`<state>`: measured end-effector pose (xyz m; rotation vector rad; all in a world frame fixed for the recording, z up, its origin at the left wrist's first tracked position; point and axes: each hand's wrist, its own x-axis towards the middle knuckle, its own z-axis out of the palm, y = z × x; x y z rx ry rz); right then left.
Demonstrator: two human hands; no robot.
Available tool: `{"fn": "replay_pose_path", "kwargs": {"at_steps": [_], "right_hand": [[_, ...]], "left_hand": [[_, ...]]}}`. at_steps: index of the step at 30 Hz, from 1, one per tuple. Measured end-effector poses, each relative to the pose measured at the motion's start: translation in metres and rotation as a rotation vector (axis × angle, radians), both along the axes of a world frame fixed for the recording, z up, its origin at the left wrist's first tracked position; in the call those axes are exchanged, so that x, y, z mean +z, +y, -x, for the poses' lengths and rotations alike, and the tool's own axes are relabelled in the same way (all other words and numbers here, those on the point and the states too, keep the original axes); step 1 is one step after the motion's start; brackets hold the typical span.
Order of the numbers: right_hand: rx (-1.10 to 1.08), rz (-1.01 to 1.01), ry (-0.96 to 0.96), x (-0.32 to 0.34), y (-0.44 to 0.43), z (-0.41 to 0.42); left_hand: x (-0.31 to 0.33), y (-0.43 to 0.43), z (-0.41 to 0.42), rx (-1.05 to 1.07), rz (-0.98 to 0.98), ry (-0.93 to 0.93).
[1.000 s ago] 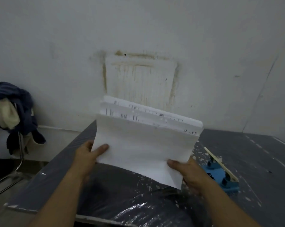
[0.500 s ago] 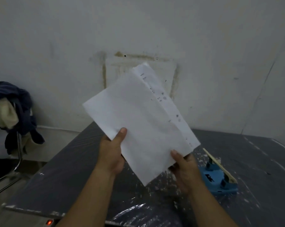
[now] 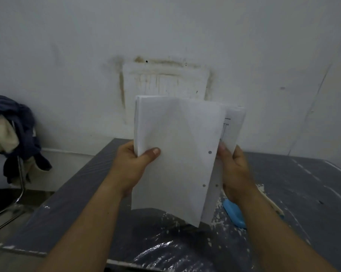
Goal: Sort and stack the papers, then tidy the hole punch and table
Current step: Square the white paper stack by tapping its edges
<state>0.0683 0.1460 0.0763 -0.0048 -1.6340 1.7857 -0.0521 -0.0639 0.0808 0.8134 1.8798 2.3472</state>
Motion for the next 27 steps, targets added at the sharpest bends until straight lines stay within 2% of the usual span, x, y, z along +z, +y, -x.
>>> {"fn": "replay_pose_path", "kwargs": {"at_steps": [2, 5, 7, 12, 17, 23, 25, 27], "right_hand": [[0.044, -0.019, -0.063, -0.012, -0.001, -0.003], [-0.001, -0.147, -0.173, -0.039, -0.009, -0.009], [-0.054, -0.176, -0.177, -0.046, -0.015, -0.009], [-0.067, -0.069, -0.09, -0.025, -0.013, -0.003], [-0.114, -0.107, -0.183, -0.049, -0.009, -0.004], [-0.022, -0.193, -0.213, -0.035, 0.002, -0.007], [-0.071, -0.207, -0.199, -0.027, 0.005, -0.009], [-0.277, -0.305, -0.117, -0.003, 0.003, -0.011]], "left_hand": [[-0.012, -0.001, -0.001, 0.004, 0.018, -0.034], [-0.041, -0.005, -0.009, -0.043, 0.062, -0.13], [-0.047, -0.007, -0.011, -0.07, 0.06, -0.155], [-0.03, -0.007, -0.001, -0.09, -0.023, -0.108], [-0.051, -0.001, -0.008, -0.134, -0.008, -0.18], [-0.027, -0.004, 0.002, -0.183, -0.05, -0.118], [-0.023, -0.002, 0.001, -0.204, -0.013, -0.073], [-0.022, -0.001, -0.001, -0.216, 0.014, -0.061]]}}
